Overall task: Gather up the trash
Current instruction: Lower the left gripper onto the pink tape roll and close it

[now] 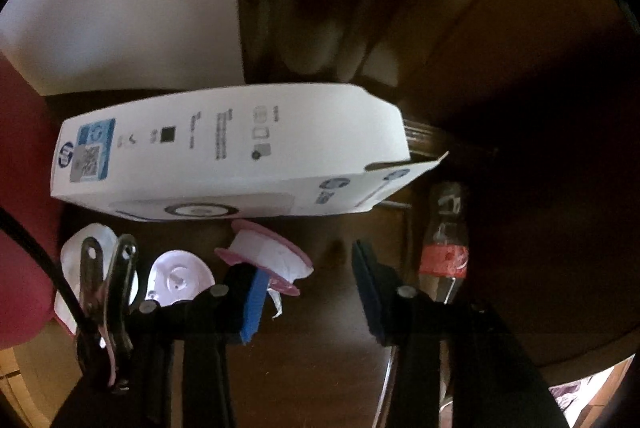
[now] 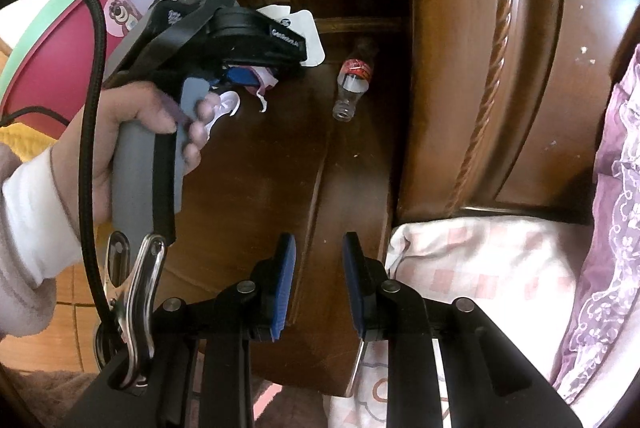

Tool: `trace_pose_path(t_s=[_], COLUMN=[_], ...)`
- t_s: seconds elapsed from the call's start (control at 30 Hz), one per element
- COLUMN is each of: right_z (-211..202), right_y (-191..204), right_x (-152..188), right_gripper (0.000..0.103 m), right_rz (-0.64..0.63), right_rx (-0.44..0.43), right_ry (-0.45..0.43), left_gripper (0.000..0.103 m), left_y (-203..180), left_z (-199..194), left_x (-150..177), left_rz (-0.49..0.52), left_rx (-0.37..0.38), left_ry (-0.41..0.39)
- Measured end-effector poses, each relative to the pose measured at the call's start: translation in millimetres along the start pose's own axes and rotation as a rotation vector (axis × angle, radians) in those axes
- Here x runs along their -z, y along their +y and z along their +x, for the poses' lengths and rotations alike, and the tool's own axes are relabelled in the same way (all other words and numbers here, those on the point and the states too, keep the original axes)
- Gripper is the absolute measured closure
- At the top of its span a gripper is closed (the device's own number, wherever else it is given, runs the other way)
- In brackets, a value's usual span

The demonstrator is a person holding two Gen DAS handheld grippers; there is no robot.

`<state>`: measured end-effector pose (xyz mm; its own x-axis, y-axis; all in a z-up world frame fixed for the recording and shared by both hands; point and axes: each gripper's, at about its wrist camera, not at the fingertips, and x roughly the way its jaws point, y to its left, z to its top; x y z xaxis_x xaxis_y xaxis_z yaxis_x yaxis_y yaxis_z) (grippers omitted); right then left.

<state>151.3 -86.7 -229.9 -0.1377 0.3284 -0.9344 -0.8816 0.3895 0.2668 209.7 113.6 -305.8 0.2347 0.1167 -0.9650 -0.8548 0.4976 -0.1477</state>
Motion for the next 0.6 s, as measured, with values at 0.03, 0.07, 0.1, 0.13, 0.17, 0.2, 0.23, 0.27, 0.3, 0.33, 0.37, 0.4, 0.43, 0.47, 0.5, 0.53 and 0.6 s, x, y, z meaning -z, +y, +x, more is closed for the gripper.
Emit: trace_pose_path(t_s=[0.03, 0.07, 0.1, 0.13, 0.17, 0.2, 0.23, 0.27, 0.3, 0.33, 0.37, 0.4, 0.43, 0.47, 0.5, 0.53, 0.6], right_z=[0.6, 1.2, 2.7, 3.6, 4.2, 4.8, 6.0, 7.2, 8.3, 8.7, 9.5, 12.1, 12.8, 13.0, 14.0, 15.1, 15.7], right_y=[-0.5, -1.2, -3.1, -3.6, -4.2, -5.3, -5.6, -5.8, -4.9, -4.3, -3.1, -1.6, -0.5, 1.2, 2.2, 2.4, 4.2], right_x=[-1.7, -3.0, -4.1, -5.1, -4.8, -4.8, -5.6, -6.6, -7.2, -8.2, -9.1, -11.2, -12.4, -13.4, -14.6, -15.9, -18.7], right_gripper=[0.078, 0.078, 0.078, 0.078, 0.078, 0.078, 0.078, 0.078, 0.078, 0.078, 0.078, 0.078, 0.078, 0.078, 0.078, 0.078, 0.078], right_rz=[0.000, 0.000, -0.001, -0.002, -0.003, -0.004, -0.004, -0.005, -0.006, -0.010, -0.012, -0.014, -0.017, -0.020, -0.023, -0.025, -0.027], right_rx=[-0.001, -0.002, -0.002, -0.001, 0.000, 0.002, 0.003, 0.004, 0.005, 0.006, 0.007, 0.009, 0.010, 0.011, 0.012, 0.013, 0.017], right_ry=[-0.002, -0.004, -0.006, -0.006, -0.007, -0.006, -0.005, -0.004, -0.005, -0.007, -0.009, -0.010, -0.012, -0.013, -0.014, -0.016, -0.025], left_gripper=[0.071, 0.078, 0.083, 0.085, 0.086, 0.089, 0.090, 0.091, 0.092, 0.092, 0.092, 0.092, 0.092, 0.092, 0.092, 0.092, 0.092], left_y=[1.3, 1.3, 2.3, 3.6, 6.1, 8.6, 11.6, 14.1, 17.8, 19.6, 22.3, 25.4, 29.7, 33.8, 40.8, 45.4, 56.3], left_z=[-0.8, -0.6, -0.8, -1.0, -1.8, -3.0, -4.8, -6.9, -10.3, -12.7, -16.2, -20.2, -24.5, -28.5, -33.0, -36.8, -45.1], left_x=[1.1, 1.0, 1.2, 1.6, 2.1, 2.8, 3.4, 4.3, 6.4, 7.5, 9.6, 12.4, 15.7, 18.7, 21.1, 24.5, 28.6], left_rz=[0.008, 0.016, 0.020, 0.024, 0.024, 0.021, 0.020, 0.022, 0.025, 0.029, 0.031, 0.033, 0.033, 0.034, 0.033, 0.032, 0.035], left_rx=[-0.004, -0.006, -0.007, -0.008, 0.002, 0.014, 0.022, 0.029, 0.038, 0.046, 0.057, 0.067, 0.073, 0.081, 0.087, 0.091, 0.099], left_ry=[-0.001, 0.000, 0.003, 0.006, 0.011, 0.016, 0.018, 0.019, 0.018, 0.018, 0.019, 0.019, 0.020, 0.022, 0.026, 0.029, 0.034])
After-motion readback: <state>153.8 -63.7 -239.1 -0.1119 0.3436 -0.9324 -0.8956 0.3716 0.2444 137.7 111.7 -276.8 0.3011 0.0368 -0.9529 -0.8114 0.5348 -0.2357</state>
